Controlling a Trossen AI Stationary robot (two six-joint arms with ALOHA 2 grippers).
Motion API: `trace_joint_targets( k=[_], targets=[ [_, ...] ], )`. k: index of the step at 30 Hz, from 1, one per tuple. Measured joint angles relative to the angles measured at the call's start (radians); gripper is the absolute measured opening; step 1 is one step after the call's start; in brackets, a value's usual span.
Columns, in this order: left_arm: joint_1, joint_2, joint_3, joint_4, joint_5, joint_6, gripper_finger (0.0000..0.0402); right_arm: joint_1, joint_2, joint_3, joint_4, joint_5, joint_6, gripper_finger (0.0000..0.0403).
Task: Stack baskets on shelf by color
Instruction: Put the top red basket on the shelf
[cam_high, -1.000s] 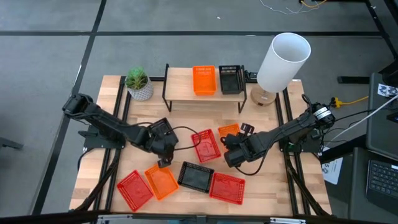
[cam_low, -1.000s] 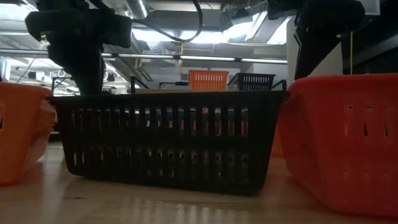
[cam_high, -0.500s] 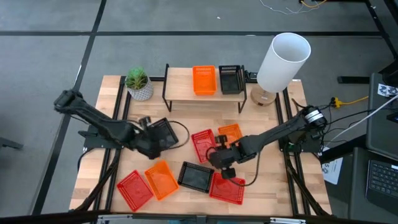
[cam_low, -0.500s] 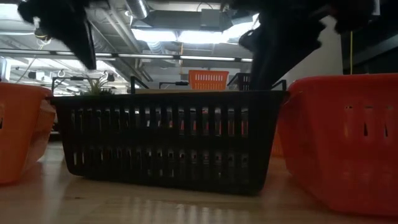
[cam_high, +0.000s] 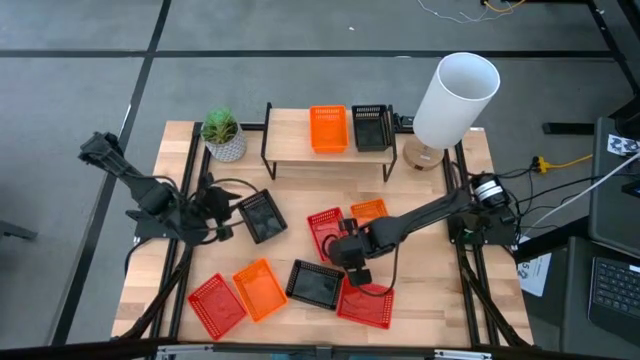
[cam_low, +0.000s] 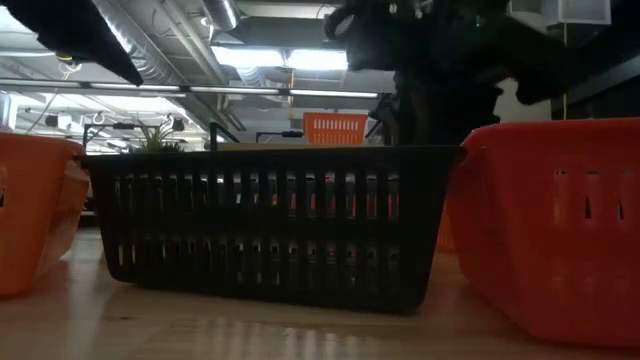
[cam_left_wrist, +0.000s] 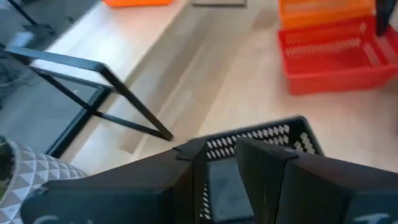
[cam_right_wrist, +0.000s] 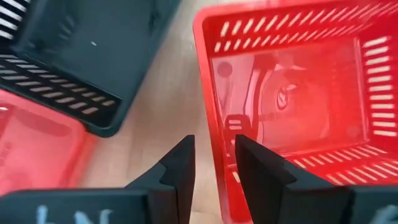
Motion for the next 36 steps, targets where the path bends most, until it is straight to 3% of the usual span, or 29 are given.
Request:
trace_joint_targets(
  k=[6,11,15,22,25,31,34,36],
  targets=[
    [-0.008,-0.092,-0.099,0.057,-0.088,0.050,0.0080,-0.001,0.042,0.000,0.003,0.034,0.008,0.0104],
    [-0.009,-0.136,-0.154,0.059,-0.091,0.117,0.0080,-0.003,0.046,0.001,0.013,0.082,0.045,0.0016],
    [-0.008,-0.152,-0.211,0.141,-0.056,0.109,0.0080,-0.003,0.038,0.042,-0.009,0.086,0.083,0.0005],
    [-0.008,-0.159,-0.332,0.477,0.050,0.286,0.0080,0.003,0.032,0.297,-0.148,0.067,0.008,0.0003],
    [-0.008,-0.160,-0.389,0.618,0.103,0.395,0.0080,0.002,0.032,0.436,-0.148,0.111,-0.092,0.0002],
    [0.021,-0.190,-0.413,0.682,0.148,0.481,0.0080,-0.095,0.031,0.662,-0.083,0.285,-0.279,0.0002],
    [0.038,-0.221,-0.413,0.701,0.172,0.524,0.0080,-0.182,0.030,0.737,0.035,0.282,-0.363,0.0001],
    [0.047,-0.237,-0.413,0.713,0.191,0.554,0.0080,-0.248,0.029,0.759,0.112,0.225,-0.397,0.0001]
  ],
)
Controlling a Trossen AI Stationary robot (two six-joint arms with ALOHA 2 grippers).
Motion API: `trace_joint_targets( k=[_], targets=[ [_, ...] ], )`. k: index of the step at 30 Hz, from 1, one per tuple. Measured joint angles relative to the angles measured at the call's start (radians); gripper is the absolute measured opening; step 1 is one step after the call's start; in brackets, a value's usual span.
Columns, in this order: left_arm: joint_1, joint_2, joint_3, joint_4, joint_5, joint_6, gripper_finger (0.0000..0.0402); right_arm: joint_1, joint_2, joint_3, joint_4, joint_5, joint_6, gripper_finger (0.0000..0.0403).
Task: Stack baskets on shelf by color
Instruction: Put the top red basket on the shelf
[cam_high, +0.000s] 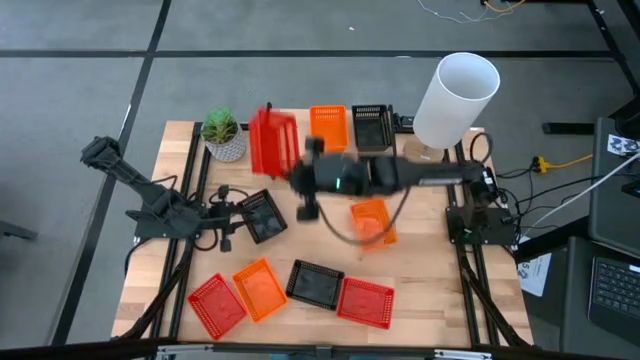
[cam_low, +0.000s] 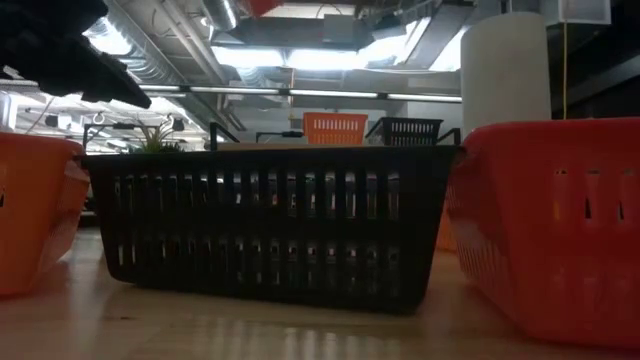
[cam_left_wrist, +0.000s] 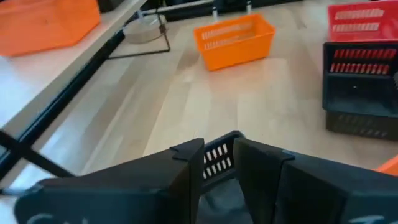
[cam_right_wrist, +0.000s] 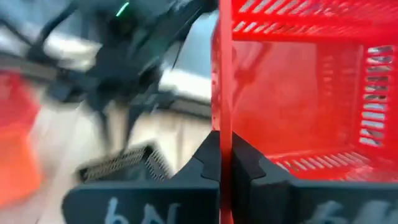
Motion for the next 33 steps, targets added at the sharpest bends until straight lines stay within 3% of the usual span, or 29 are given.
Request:
trace_joint_targets(
  k=[7,12,15,24,33],
  targets=[
    [0.033,-0.013,-0.002,0.041,0.122,0.068,0.0080,-0.211,0.052,0.004,0.054,-0.165,0.048,0.0001],
    [0.075,-0.013,-0.099,0.317,0.258,0.212,0.0080,-0.252,0.116,0.002,0.021,-0.248,0.085,0.0000],
    [0.108,-0.023,-0.139,0.428,0.347,0.268,0.0080,-0.253,0.138,0.003,-0.053,-0.249,0.097,0.0000],
    [0.205,-0.035,-0.147,0.431,0.449,0.235,0.0080,-0.254,0.211,0.003,-0.182,-0.208,0.139,0.0000],
    [0.222,-0.035,-0.147,0.430,0.467,0.235,0.0080,-0.283,0.232,0.002,-0.186,-0.150,0.112,0.0000]
  ],
)
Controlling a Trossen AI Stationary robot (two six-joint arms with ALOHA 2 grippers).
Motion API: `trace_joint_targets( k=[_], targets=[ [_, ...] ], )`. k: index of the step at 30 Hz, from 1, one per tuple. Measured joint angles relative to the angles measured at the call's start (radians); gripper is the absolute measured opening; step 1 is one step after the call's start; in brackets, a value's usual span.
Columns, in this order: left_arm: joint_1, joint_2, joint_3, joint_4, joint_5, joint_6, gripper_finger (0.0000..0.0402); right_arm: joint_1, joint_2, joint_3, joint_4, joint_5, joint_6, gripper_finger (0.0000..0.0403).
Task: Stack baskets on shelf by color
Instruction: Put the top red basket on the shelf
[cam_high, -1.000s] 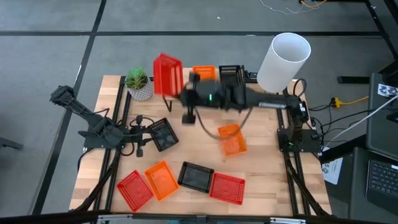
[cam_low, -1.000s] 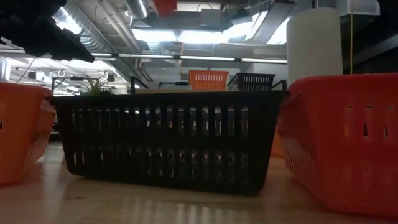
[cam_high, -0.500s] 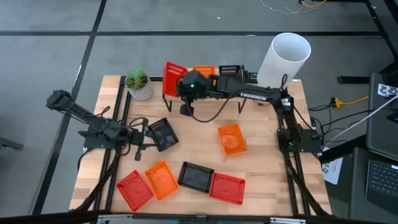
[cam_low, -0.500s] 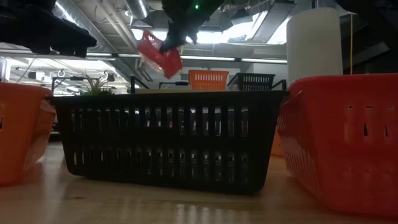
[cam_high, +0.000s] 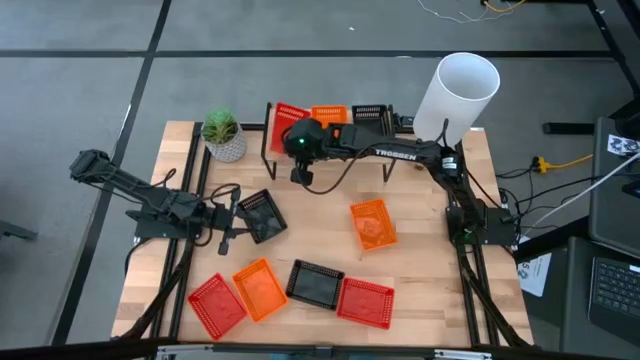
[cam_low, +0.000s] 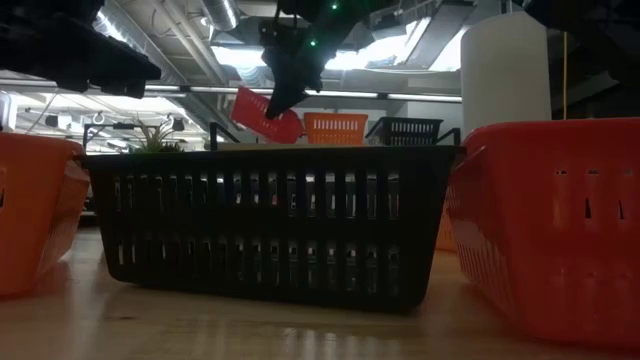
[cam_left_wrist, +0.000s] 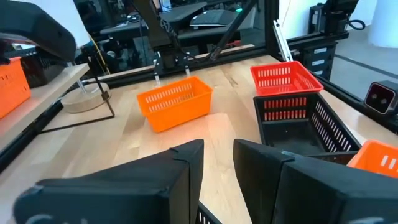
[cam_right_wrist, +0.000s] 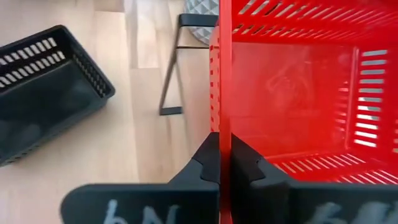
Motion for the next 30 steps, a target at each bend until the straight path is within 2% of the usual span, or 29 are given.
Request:
trace_joint_targets(
  k=[30],
  targets=[
    [0.000,0.000,0.000,-0.004,-0.010,0.001,0.0080,-0.016,-0.001,0.000,-0.002,-0.026,0.001,0.0023]
  ],
)
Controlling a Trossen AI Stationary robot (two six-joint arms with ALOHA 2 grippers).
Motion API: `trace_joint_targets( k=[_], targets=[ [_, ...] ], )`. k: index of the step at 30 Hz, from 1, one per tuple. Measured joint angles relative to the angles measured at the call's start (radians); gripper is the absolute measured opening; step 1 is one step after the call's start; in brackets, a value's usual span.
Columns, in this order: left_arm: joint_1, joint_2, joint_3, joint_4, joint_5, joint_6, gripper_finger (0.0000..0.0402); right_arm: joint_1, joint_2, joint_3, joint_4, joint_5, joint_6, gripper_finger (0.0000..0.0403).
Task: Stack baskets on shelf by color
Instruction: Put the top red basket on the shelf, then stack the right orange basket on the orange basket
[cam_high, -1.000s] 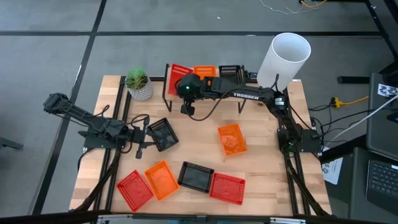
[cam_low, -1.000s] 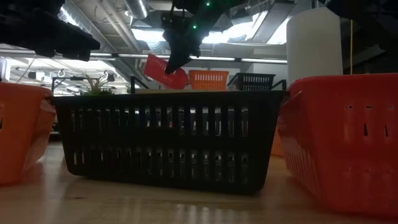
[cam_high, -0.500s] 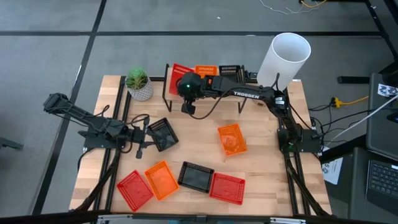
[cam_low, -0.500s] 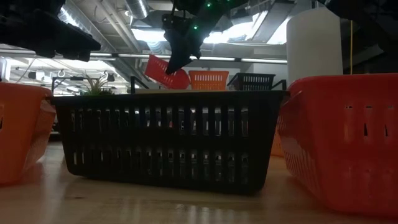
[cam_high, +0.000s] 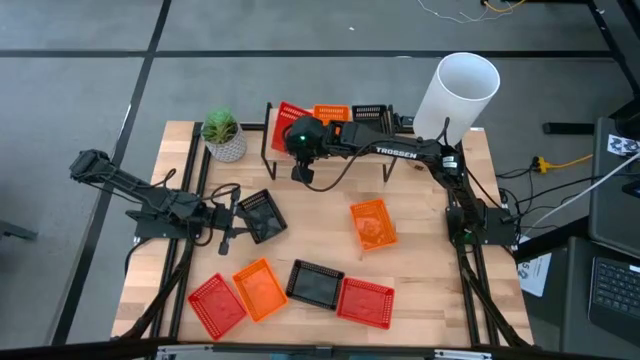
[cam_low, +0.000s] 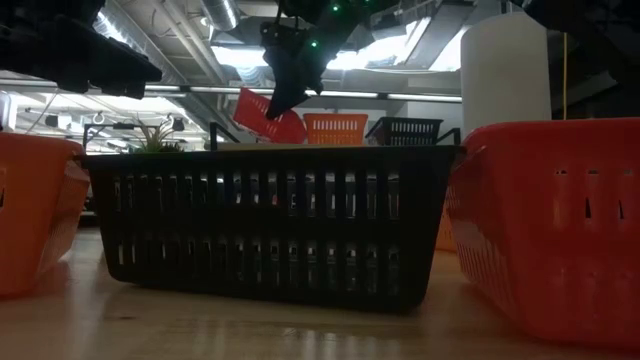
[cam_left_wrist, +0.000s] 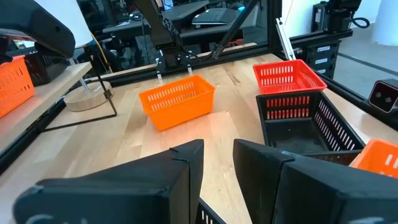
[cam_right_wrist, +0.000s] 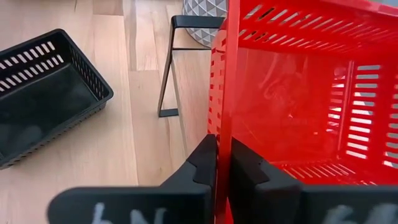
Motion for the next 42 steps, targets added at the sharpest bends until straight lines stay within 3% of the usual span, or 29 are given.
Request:
trace_joint_targets(
  k=[13,22,27,31,34,36,42],
  targets=[
    [0.000,0.000,0.000,0.000,0.000,-0.001,0.0080,0.001,0.000,0.004,-0.008,0.086,0.001,0.0113],
    [0.000,0.000,0.000,0.000,0.000,-0.001,0.0080,0.046,-0.002,0.126,-0.064,0.086,0.008,0.0122],
    [0.000,0.000,0.000,0.000,0.000,0.000,0.0080,0.104,-0.002,0.253,-0.275,0.052,0.115,0.0122],
    [0.000,0.000,0.000,-0.001,-0.005,0.000,0.0080,0.170,-0.047,0.233,-0.476,-0.129,0.198,0.0122],
    [0.000,0.000,0.000,-0.001,-0.032,0.000,0.0080,0.228,-0.064,0.230,-0.738,-0.256,0.250,0.0122],
    [0.000,0.000,0.000,0.000,-0.044,0.000,0.0080,0.280,-0.064,0.228,-0.853,-0.252,0.287,0.0122],
    [0.000,0.000,0.000,0.000,-0.044,-0.001,0.0080,0.441,-0.109,0.088,-0.833,-0.214,0.297,0.0122]
  ],
)
